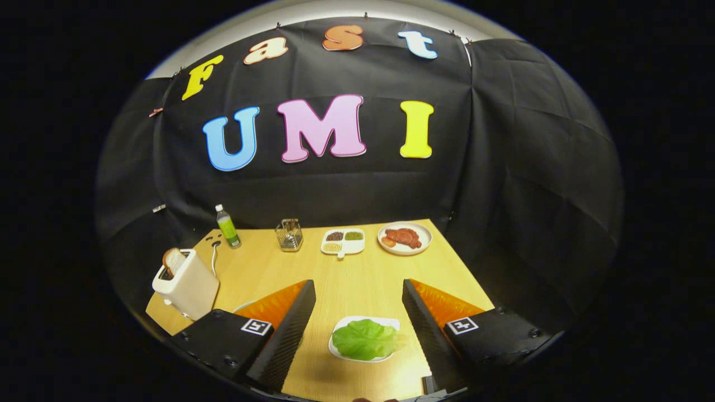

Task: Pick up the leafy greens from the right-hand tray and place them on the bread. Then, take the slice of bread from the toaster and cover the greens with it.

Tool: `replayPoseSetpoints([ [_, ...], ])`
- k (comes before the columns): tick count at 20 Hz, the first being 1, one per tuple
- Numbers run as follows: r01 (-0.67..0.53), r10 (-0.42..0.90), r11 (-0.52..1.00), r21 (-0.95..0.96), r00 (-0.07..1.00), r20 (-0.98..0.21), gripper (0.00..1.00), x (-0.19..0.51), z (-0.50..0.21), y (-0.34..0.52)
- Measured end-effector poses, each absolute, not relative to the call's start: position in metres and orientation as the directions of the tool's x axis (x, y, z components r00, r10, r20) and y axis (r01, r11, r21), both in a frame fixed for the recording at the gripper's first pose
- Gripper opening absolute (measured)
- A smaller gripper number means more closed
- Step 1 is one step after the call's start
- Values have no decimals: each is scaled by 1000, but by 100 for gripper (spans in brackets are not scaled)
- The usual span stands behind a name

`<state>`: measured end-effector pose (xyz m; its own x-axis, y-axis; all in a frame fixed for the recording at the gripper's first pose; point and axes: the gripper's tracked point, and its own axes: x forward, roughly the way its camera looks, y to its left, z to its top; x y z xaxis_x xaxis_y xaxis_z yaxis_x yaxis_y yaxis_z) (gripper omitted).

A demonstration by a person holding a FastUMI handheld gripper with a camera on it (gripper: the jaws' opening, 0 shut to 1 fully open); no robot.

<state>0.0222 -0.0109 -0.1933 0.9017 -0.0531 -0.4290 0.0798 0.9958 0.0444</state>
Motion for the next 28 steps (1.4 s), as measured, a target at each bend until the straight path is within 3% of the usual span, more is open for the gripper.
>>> replayPoseSetpoints([
  [12,-72,31,997,-27,693,-720,98,40,-372,-14],
  [16,-126,21,989,-77,640,-768,98,39,-416,-26],
  [28,-183,114,983,13,555,-824,92,39,-446,-22],
])
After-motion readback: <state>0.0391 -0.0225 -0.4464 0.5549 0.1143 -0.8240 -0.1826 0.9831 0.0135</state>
